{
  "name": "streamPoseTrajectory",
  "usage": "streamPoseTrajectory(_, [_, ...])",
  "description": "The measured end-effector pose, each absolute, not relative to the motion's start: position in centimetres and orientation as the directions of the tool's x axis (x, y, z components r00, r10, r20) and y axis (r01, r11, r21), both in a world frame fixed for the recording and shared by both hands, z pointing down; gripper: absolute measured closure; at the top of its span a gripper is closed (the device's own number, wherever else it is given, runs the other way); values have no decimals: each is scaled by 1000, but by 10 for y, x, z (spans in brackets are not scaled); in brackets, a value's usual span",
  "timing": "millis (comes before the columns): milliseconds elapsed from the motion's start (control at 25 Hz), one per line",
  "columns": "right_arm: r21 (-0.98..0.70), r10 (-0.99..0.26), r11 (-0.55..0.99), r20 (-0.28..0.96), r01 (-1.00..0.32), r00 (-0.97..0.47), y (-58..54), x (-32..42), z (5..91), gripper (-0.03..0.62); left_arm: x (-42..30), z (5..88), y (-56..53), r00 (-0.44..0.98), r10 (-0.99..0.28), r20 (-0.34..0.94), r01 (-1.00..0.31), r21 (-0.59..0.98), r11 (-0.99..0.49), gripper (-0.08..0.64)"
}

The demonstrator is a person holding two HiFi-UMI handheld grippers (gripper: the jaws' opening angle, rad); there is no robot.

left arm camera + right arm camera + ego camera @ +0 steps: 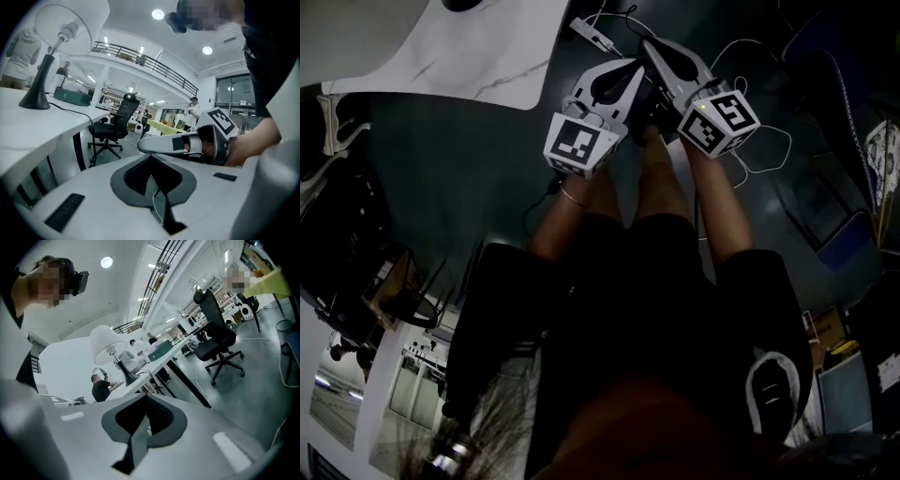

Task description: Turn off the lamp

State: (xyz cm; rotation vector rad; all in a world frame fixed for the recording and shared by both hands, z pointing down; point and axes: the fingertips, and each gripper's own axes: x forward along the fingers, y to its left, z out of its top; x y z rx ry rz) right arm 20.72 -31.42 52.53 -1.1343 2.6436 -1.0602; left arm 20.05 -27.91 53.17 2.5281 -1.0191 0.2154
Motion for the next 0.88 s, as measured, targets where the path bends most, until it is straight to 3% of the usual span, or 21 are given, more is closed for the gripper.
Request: streamPoseTrajectory(880, [-532,-681,606,38,-592,-731,-330,178,362,592,159,384,-320,700,-688,193,-714,230,-662,554])
